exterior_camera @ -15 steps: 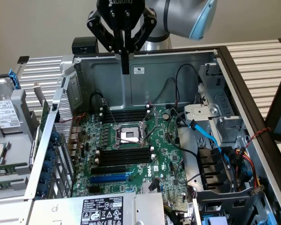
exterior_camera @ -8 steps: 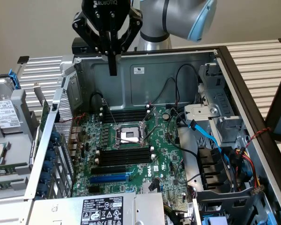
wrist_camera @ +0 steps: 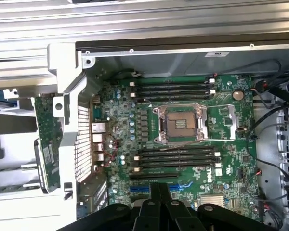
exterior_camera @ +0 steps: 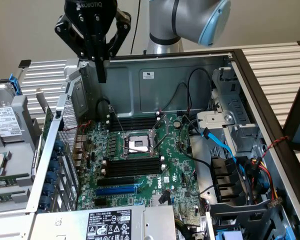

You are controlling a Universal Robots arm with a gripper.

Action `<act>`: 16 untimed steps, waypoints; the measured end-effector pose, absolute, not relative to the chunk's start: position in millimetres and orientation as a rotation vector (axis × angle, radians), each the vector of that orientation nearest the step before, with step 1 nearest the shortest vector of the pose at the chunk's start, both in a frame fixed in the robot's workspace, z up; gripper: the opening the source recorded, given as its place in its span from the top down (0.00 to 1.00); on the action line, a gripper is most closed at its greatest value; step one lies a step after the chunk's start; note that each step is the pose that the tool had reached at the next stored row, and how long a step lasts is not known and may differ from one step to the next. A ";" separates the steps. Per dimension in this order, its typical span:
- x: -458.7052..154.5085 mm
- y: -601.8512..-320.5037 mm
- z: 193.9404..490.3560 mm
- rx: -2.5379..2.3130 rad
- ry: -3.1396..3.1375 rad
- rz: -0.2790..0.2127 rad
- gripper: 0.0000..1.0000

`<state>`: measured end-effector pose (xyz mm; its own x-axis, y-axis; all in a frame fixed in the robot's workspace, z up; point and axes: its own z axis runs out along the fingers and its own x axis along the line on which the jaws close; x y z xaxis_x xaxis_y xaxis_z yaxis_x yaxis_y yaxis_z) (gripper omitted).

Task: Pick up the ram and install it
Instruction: 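Reach for the ram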

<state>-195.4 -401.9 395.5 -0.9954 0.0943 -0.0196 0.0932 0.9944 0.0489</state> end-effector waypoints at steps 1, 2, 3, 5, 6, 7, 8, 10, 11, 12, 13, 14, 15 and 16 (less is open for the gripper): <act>-199.9 -402.1 395.5 0.146 3.115 0.075 0.89; -204.4 -402.2 395.5 0.147 3.115 0.075 0.89; -209.3 -402.3 395.4 0.147 3.115 0.075 0.89; -218.4 -402.3 395.5 0.146 3.115 0.075 0.89; -222.9 -402.3 395.5 0.146 3.115 0.075 0.89; -227.2 -402.3 395.4 0.147 3.115 0.075 0.89; -232.1 -402.3 395.4 0.147 3.115 0.075 0.89; -241.2 -402.3 395.4 0.146 3.115 0.075 0.89; -245.4 -402.3 395.4 0.146 3.115 0.075 0.89; -249.7 -402.1 395.2 0.146 3.115 0.075 0.89; -253.7 -401.5 394.9 0.145 3.115 0.075 0.89; -256.9 -400.7 394.8 0.144 3.115 0.075 0.89; -260.6 -399.7 394.4 0.144 3.115 0.075 0.89; -264.2 -398.7 394.1 0.143 3.116 0.075 0.89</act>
<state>-264.2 -398.7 394.1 -0.9955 0.0923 -0.0196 0.0913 0.9946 0.0489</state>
